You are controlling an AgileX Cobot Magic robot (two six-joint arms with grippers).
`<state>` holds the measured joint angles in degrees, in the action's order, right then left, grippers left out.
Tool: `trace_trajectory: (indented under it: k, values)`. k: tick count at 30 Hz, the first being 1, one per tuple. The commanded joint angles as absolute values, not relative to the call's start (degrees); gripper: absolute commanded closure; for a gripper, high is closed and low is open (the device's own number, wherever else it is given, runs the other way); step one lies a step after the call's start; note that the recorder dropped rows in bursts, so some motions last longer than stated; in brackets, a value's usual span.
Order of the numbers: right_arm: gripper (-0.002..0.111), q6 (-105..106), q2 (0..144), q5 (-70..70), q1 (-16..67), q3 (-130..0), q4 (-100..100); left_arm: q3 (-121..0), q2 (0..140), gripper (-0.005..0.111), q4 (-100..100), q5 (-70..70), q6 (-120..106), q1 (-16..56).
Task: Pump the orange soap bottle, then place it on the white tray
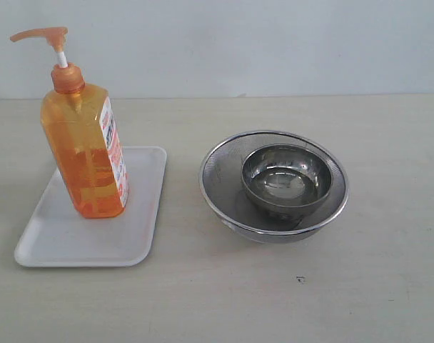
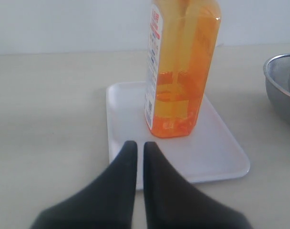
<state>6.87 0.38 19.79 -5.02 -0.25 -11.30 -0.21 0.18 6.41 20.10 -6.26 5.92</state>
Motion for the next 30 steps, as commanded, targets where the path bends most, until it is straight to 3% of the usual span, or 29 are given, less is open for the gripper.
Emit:
trace_trajectory:
  k: [1, 30]
  values:
    - [0.108, 4.0, 0.0, 19.8, -5.1, 0.0, -6.3, 0.0, 0.0, 0.102, 6.7, 19.8, -5.8, 5.9]
    - [0.108, 2.0, 0.0, 20.3, -4.1, 0.0, -7.4, 0.0, 0.0, 0.102, 6.7, 19.6, -5.8, 5.9]
